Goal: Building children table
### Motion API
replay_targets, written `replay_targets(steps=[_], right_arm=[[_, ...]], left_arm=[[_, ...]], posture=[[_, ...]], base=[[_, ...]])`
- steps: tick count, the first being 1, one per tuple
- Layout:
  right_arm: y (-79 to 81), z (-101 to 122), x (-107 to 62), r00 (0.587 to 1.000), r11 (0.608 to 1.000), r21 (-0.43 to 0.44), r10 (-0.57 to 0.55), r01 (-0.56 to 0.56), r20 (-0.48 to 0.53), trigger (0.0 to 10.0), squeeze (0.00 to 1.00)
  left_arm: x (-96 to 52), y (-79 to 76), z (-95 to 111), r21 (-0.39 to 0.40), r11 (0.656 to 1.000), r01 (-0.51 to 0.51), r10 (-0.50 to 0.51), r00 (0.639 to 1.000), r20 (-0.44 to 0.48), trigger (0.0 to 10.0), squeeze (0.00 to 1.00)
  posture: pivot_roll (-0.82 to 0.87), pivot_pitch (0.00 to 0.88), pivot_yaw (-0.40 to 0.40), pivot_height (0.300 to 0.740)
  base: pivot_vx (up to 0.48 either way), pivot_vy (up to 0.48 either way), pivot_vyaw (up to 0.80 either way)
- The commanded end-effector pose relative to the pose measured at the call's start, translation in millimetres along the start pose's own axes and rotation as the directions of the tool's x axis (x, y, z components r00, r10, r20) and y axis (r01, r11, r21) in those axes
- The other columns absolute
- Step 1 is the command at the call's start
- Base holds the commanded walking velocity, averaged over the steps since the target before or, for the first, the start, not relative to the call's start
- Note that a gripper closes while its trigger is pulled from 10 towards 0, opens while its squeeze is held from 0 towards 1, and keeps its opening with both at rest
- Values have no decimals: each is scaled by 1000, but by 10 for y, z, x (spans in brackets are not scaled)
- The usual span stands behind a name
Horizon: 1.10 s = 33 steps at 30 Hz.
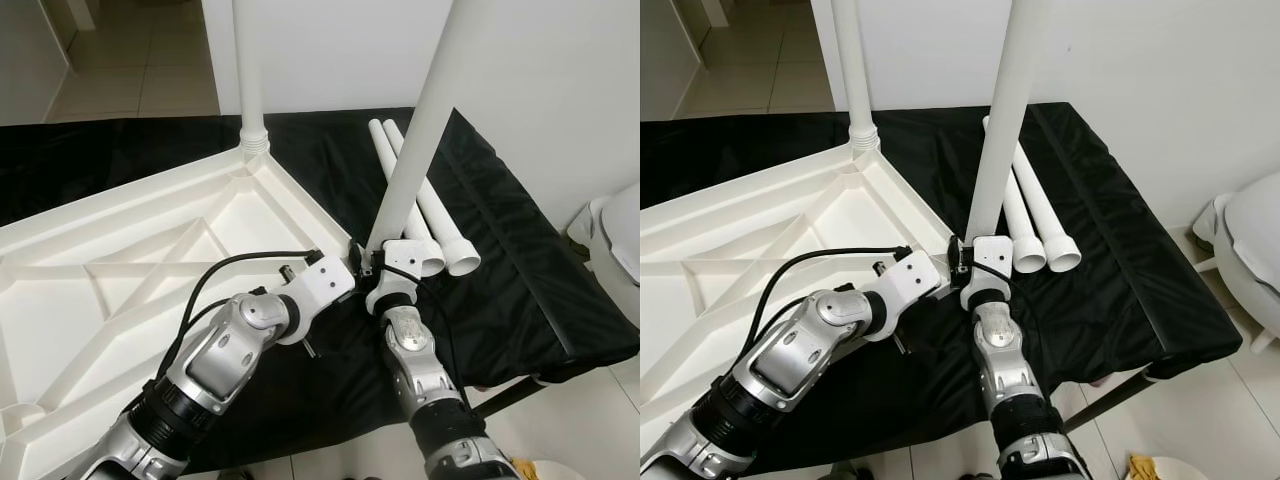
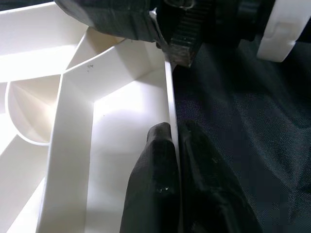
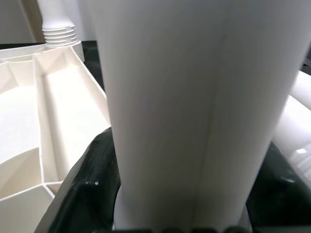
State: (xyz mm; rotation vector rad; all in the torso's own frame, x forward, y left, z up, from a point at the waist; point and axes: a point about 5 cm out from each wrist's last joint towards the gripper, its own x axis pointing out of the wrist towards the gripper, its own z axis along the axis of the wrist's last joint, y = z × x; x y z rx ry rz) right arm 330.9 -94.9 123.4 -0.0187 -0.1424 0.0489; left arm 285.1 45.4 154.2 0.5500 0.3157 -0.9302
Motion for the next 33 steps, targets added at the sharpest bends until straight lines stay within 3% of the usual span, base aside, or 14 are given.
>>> replay_targets(steps=[1,3,4,5,7,8,13,17,18,21,25,29,33], right_arm=[[-371,-165,-42,977,983,-26,-186,184,-100,0,0],[-376,-166,-41,977,983,-21,-184,183,-105,0,0],[-373,-166,-44,976,983,-24,-185,184,-112,3569,0],[-349,-171,-40,980,987,-10,-161,161,-116,10000,0],[-333,-173,-36,983,989,-1,-145,145,-117,10000,0],[-304,-162,-22,989,994,31,-100,104,-111,10000,1000],[-338,-122,-2,993,996,33,-81,84,-88,10000,1000],[-373,-71,57,997,999,2,43,-43,-70,10000,1000],[-390,-12,84,987,988,4,154,-154,-38,10000,0],[-419,25,101,975,975,-20,221,-222,-22,10000,0],[-493,52,131,918,917,-50,395,-396,-25,10000,0],[-518,36,136,888,887,-53,458,-459,-39,10000,0],[-537,-18,141,829,830,-29,554,-557,-78,10000,0]], left_arm=[[-38,-85,153,59,997,54,-58,996,67,10000,0],[-37,-88,153,59,997,55,-58,996,67,10000,0],[-38,-86,153,59,997,55,-59,996,67,10000,0],[-39,-82,153,58,997,53,-57,996,66,10000,0],[-40,-78,153,57,997,52,-56,996,66,10000,0],[-43,-73,152,57,997,50,-54,996,65,10000,0],[-45,-73,150,58,997,50,-54,996,64,10000,0],[-44,-72,149,56,997,47,-51,997,64,10000,0],[-44,-70,150,55,997,46,-50,997,64,10000,0],[-43,-64,150,56,997,45,-48,997,64,10000,0],[-43,-49,153,59,997,42,-46,997,66,10000,0],[-46,-46,156,61,997,42,-46,997,66,10000,0],[-56,-37,159,64,997,41,-45,997,65,10000,0]], posture=[[-5,109,-2,740],[-5,109,-2,740],[-4,108,0,740],[-2,107,0,740],[-1,107,0,740],[0,107,1,740],[0,106,-1,740],[2,106,-4,740],[1,105,-4,740],[0,102,-3,740],[0,98,2,740],[4,97,2,740],[9,95,8,740]], base=[[0,0,0],[0,0,0],[0,0,0],[0,0,0],[0,0,0],[0,0,0],[0,0,0],[0,0,0],[0,0,0],[0,0,0],[0,0,0],[0,0,0],[0,0,0]])
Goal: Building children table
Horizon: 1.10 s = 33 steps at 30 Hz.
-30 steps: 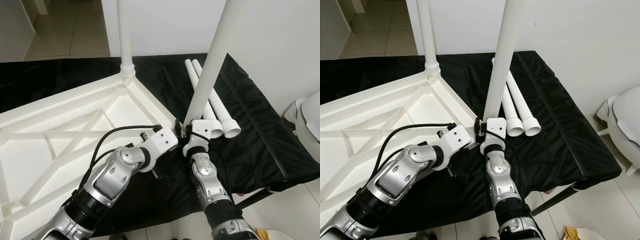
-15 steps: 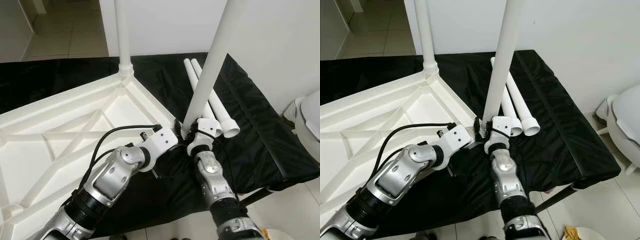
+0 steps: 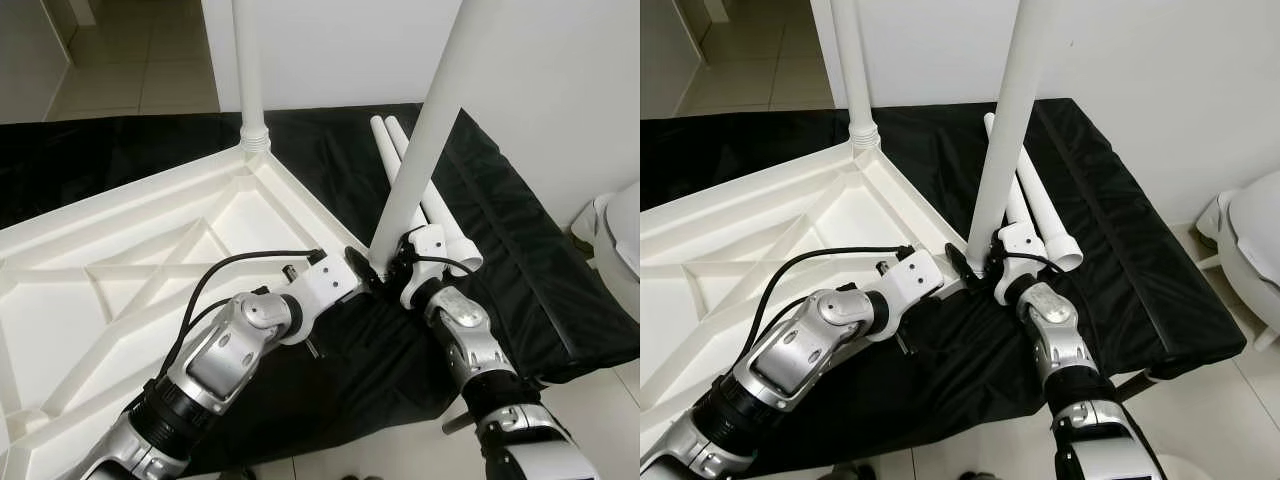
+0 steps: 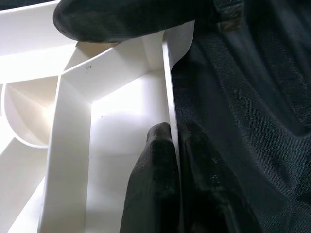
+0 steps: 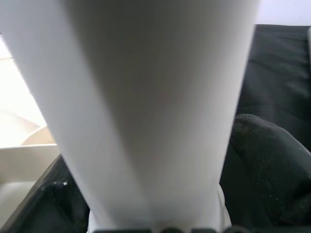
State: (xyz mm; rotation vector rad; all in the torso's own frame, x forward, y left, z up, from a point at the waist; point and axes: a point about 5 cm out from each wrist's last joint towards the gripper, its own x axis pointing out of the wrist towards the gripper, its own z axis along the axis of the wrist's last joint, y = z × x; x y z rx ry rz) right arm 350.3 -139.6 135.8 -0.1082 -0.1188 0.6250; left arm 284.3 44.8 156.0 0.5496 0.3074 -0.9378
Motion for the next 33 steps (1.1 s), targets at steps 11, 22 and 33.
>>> replay_targets(steps=[11,22,33], right_arm=[[-107,-110,-55,992,994,26,109,-108,-60,2824,0],[-170,-121,-99,994,994,49,100,-98,-42,0,0],[-255,-259,-101,966,968,96,-219,233,-138,10000,0]], left_arm=[[-51,-39,152,62,997,38,-42,997,59,10000,0],[-51,-48,151,61,997,38,-42,997,60,10000,0],[-34,-70,148,56,998,41,-44,997,60,10000,0]], posture=[[17,92,11,740],[11,97,5,740],[4,97,-4,740]], base=[[0,0,0],[0,0,0],[0,0,0]])
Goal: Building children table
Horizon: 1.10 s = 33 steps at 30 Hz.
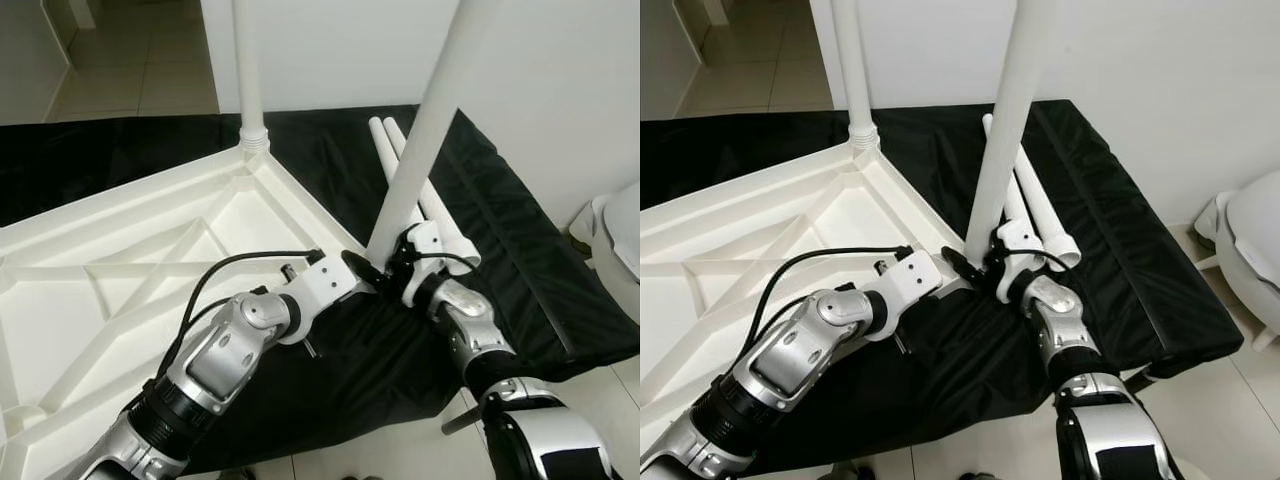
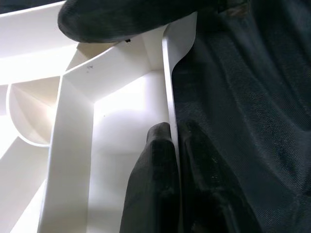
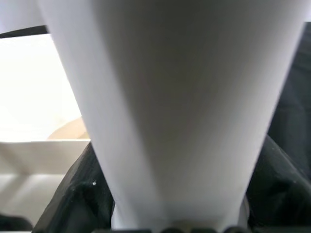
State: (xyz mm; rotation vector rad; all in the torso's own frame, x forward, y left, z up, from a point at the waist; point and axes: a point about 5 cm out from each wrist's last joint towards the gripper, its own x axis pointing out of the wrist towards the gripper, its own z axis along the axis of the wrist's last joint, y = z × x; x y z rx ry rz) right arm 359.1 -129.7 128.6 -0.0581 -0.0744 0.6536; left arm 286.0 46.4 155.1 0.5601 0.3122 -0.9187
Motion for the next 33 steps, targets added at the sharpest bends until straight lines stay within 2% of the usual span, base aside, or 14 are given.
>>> replay_targets(steps=[1,3,6,11,15,16,17,18,20,24,26,30,31,33], right_arm=[[-291,-170,-231,960,962,43,-263,268,-91,10000,0],[-292,-185,-232,948,950,50,-302,308,-99,10000,0],[-296,-243,-249,897,900,64,-420,432,-139,10000,0],[-235,-262,-240,869,872,65,-474,486,-139,10000,0],[-22,-251,-231,766,768,26,-634,640,-108,10000,0],[-22,-251,-231,766,768,26,-634,640,-108,10000,0],[9,-248,-239,741,744,16,-664,668,-104,10000,0],[9,-248,-239,741,744,16,-664,668,-104,10000,0],[78,-249,-268,678,680,11,-729,733,-99,10000,0],[156,-251,-265,673,674,20,-733,738,-100,10000,0],[112,-251,-301,660,664,1,-744,748,-101,10000,0],[94,-254,-316,661,665,-4,-743,747,-103,10000,0],[107,-242,-316,664,667,-5,-742,745,-97,10000,1000],[118,-232,-313,669,672,1,-738,741,-92,10000,1000]], left_arm=[[-39,-92,166,54,997,58,-62,995,74,10000,0],[-38,-96,168,55,997,60,-64,995,74,10000,0],[-34,-106,167,58,996,62,-67,995,75,10000,0],[-34,-110,167,58,996,63,-68,995,75,10000,0],[-35,-117,157,59,996,64,-68,995,73,10000,0],[-35,-117,157,59,996,64,-68,995,73,10000,0],[-35,-118,157,59,996,64,-68,995,72,10000,0],[-35,-118,157,59,996,64,-68,995,72,10000,0],[-30,-124,160,60,996,66,-71,995,73,10000,0],[-25,-132,161,61,996,69,-74,995,74,10000,0],[-23,-136,160,65,995,72,-77,994,73,10000,0],[-21,-137,157,66,995,74,-79,994,71,10000,0],[-20,-138,157,67,995,75,-80,994,71,10000,0],[-20,-138,158,67,995,75,-80,994,71,10000,0]], posture=[[3,97,-5,740],[1,95,-7,740],[3,93,-12,740],[6,91,-16,740],[8,85,-22,740],[8,85,-22,740],[8,85,-22,740],[8,85,-22,740],[8,82,-26,740],[7,78,-26,740],[6,77,-26,740],[4,76,-25,740],[5,74,-25,740],[5,74,-25,740]], base=[[0,0,0],[0,0,0],[0,0,0],[0,0,0],[0,0,0],[0,0,0],[0,0,0],[0,0,0],[0,0,0],[0,0,0],[0,0,0],[0,0,0],[0,0,0],[0,0,0]])
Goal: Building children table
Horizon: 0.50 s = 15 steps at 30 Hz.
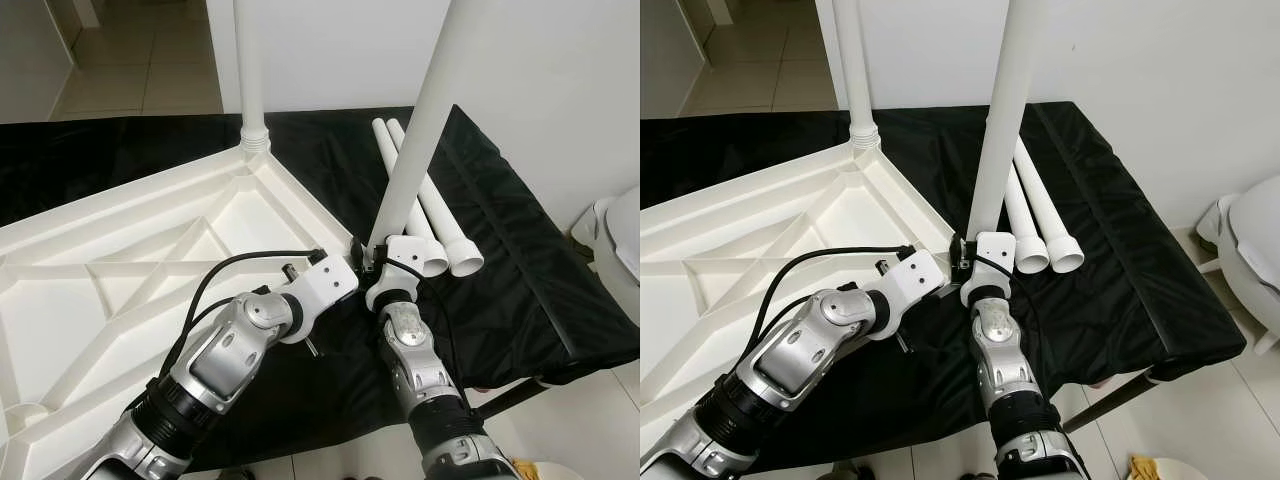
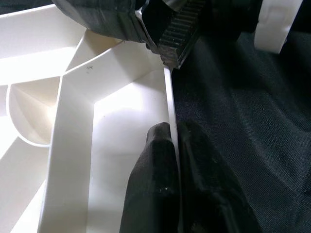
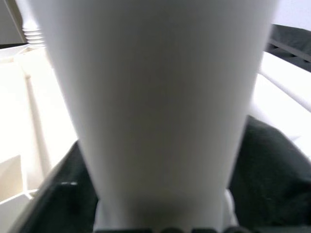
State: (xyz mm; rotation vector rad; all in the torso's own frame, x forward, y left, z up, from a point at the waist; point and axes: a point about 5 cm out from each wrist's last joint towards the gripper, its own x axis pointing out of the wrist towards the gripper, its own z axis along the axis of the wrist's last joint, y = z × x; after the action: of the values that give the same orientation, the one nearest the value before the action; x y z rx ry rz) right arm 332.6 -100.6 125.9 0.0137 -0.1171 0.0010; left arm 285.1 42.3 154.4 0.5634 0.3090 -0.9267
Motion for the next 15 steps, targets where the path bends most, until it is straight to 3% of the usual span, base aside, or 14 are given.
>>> replay_targets(steps=[1,3,7,11,12,15], right_arm=[[-380,-203,-60,982,987,-35,-161,159,-102,10000,1000],[-366,-190,-63,984,988,-28,-152,150,-95,10000,1000],[-360,-84,28,999,1000,26,11,-10,-52,10000,1000],[-386,-44,85,990,990,-22,135,-137,-49,10000,1000],[-399,-27,100,984,984,-21,173,-174,-44,10000,0],[-434,-3,128,966,966,-32,256,-258,-45,10000,0]], left_arm=[[-42,-108,141,62,996,69,-73,995,69,10000,0],[-41,-108,142,62,996,69,-73,995,69,10000,0],[-34,-109,145,62,996,69,-73,995,70,10000,0],[-30,-104,151,61,996,68,-72,995,72,10000,0],[-30,-102,152,62,996,68,-72,995,72,10000,0],[-32,-97,152,61,996,66,-70,995,71,10000,0]], posture=[[4,73,-25,740],[4,73,-25,740],[2,72,-27,740],[2,72,-26,740],[2,72,-26,740],[3,71,-25,740]], base=[[0,0,0],[0,0,0],[0,0,0],[0,0,0],[0,0,0],[0,0,0]])
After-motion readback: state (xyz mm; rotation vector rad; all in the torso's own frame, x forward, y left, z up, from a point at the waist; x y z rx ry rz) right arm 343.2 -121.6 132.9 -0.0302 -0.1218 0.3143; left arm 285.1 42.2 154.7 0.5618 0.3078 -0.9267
